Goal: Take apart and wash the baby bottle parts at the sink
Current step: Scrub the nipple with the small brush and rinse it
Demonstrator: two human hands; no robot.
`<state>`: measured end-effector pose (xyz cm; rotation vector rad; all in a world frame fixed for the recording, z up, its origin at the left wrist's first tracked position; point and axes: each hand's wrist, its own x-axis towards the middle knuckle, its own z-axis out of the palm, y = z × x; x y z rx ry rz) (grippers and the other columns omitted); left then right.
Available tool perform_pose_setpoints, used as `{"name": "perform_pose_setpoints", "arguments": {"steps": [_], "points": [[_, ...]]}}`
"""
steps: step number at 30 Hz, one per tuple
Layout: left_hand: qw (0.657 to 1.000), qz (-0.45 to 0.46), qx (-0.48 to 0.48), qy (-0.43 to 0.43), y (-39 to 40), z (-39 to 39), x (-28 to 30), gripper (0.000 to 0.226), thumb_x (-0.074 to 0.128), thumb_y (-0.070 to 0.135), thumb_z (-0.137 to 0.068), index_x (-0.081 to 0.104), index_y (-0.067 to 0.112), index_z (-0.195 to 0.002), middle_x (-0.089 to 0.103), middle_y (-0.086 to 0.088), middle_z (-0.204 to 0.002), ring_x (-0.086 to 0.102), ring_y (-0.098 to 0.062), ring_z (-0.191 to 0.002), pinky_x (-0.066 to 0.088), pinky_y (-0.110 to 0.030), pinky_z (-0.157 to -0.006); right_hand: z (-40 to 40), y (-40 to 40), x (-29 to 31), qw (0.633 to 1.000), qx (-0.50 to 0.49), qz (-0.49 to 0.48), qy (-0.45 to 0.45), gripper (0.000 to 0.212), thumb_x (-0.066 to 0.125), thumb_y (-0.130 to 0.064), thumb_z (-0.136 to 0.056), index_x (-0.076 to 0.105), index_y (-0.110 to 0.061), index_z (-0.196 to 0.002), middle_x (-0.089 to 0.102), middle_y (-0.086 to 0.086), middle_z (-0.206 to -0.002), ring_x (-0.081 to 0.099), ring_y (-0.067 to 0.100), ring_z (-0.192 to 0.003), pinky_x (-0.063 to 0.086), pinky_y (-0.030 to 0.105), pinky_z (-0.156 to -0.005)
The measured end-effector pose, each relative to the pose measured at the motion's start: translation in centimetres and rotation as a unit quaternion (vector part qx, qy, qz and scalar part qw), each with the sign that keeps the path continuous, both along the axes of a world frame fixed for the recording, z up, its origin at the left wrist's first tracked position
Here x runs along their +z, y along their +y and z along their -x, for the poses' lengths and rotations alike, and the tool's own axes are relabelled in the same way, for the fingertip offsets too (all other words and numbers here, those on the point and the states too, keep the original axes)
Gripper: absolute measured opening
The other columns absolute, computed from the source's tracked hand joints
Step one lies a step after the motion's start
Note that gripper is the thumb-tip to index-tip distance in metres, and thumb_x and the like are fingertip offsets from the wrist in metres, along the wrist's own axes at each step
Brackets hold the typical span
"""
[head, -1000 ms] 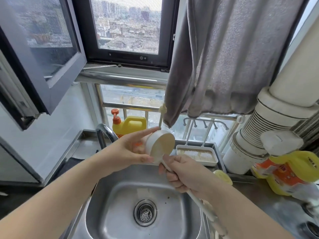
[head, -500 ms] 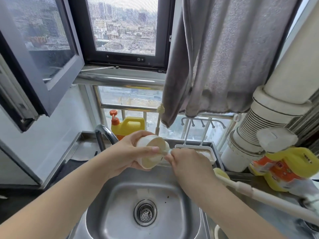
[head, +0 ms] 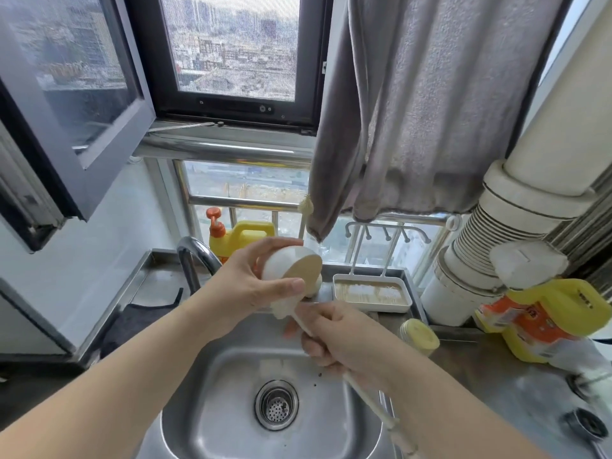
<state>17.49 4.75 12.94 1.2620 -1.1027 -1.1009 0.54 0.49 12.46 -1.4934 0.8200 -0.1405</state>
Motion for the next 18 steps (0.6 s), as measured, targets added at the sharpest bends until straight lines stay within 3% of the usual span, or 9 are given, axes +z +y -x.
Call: {"name": "perform_pose_setpoints", "arguments": {"steps": [1, 3, 5, 7, 9, 11, 14, 16, 18], "points": [[1.0, -0.009, -0.004, -0.006, 0.0, 0.1, -0.3, 0.066, 0.09, 0.04, -0.037, 0.07, 0.038, -0.1, 0.068, -0.003, -0.098, 0.07, -0.023, -0.082, 0.059, -0.035, -0.067, -0.1, -0.2, 0.0, 0.985, -0.002, 0.152, 0.077, 0.034, 0.043, -0.04, -0.099, 0.06, -0.024, -0.074, 0.048, -0.006, -0.056, 0.044, 0.013, -0.051, 0.033, 0.023, -0.047], [0.999, -0.026, -0.018, -0.011, -0.1, 0.6, -1.0, 0.07, 0.092, 0.043, -0.035, 0.07, 0.037, -0.101, 0.07, -0.002, -0.099, 0.069, -0.023, -0.086, 0.058, -0.038, -0.075, -0.3, -0.7, 0.1, 0.887, -0.007, 0.407, 0.217, 0.027, 0.038, -0.03, -0.101, 0.059, -0.022, -0.086, 0.062, 0.002, -0.083, 0.058, 0.024, -0.08, 0.037, 0.03, -0.062], [0.999, -0.026, -0.017, -0.008, -0.4, 1.1, -1.3, 0.063, 0.089, 0.038, -0.041, 0.069, 0.037, -0.1, 0.071, 0.001, -0.097, 0.068, -0.02, -0.085, 0.057, -0.035, -0.078, -0.7, -0.9, 0.1, 0.805, -0.017, 0.52, 0.284, 0.022, 0.033, -0.017, -0.1, 0.054, -0.017, -0.107, 0.059, 0.005, -0.107, 0.058, 0.029, -0.099, 0.034, 0.032, -0.069], [1.0, -0.025, -0.009, -0.005, -0.6, 1.5, -1.5, 0.059, 0.087, 0.037, -0.043, 0.069, 0.037, -0.098, 0.071, 0.002, -0.096, 0.068, -0.018, -0.084, 0.057, -0.032, -0.076, -0.8, -0.7, -0.5, 0.789, -0.023, 0.538, 0.294, 0.025, 0.031, -0.013, -0.1, 0.051, -0.017, -0.113, 0.057, 0.005, -0.112, 0.058, 0.029, -0.103, 0.034, 0.032, -0.07], [1.0, -0.031, -0.002, -0.001, -0.6, 1.5, -1.8, 0.059, 0.087, 0.038, -0.043, 0.07, 0.036, -0.098, 0.069, -0.003, -0.101, 0.068, -0.021, -0.086, 0.057, -0.034, -0.074, -0.8, -0.5, -0.9, 0.816, -0.024, 0.509, 0.273, 0.025, 0.032, -0.019, -0.101, 0.055, -0.016, -0.11, 0.06, 0.007, -0.108, 0.059, 0.03, -0.099, 0.038, 0.032, -0.07], [0.999, -0.03, 0.003, 0.013, -0.3, 1.5, -2.0, 0.062, 0.089, 0.039, -0.041, 0.07, 0.034, -0.1, 0.068, -0.007, -0.104, 0.068, -0.023, -0.086, 0.058, -0.037, -0.073, -0.7, -0.7, -1.0, 0.877, -0.023, 0.427, 0.218, 0.03, 0.036, -0.031, -0.101, 0.062, -0.015, -0.102, 0.062, 0.005, -0.089, 0.059, 0.026, -0.084, 0.042, 0.031, -0.067], [0.998, 0.005, 0.014, 0.064, -0.3, 1.3, -2.0, 0.078, 0.094, 0.048, -0.033, 0.07, 0.032, -0.104, 0.068, -0.005, -0.097, 0.068, -0.023, -0.079, 0.056, -0.033, -0.066, -0.7, -0.9, -0.8, 0.997, -0.037, 0.058, 0.037, 0.04, 0.044, -0.047, -0.097, 0.062, -0.015, -0.082, 0.045, -0.006, -0.055, 0.039, 0.01, -0.047, 0.033, 0.02, -0.045], [0.997, 0.024, 0.011, 0.079, -0.4, 1.1, -1.9, 0.08, 0.094, 0.05, -0.033, 0.069, 0.031, -0.107, 0.068, -0.005, -0.094, 0.068, -0.022, -0.077, 0.055, -0.029, -0.063, -0.5, -0.8, -0.6, 0.988, -0.043, -0.138, -0.053, 0.04, 0.046, -0.05, -0.094, 0.056, -0.015, -0.078, 0.035, -0.007, -0.05, 0.025, 0.004, -0.04, 0.022, 0.015, -0.036], [0.997, 0.015, 0.006, 0.079, -0.4, 1.1, -1.9, 0.078, 0.094, 0.049, -0.034, 0.07, 0.032, -0.107, 0.069, -0.003, -0.091, 0.068, -0.022, -0.077, 0.055, -0.029, -0.063, -0.4, -0.9, -0.7, 0.987, -0.04, -0.146, -0.054, 0.041, 0.046, -0.051, -0.093, 0.056, -0.015, -0.077, 0.035, -0.007, -0.051, 0.025, 0.004, -0.039, 0.021, 0.014, -0.036]]}}
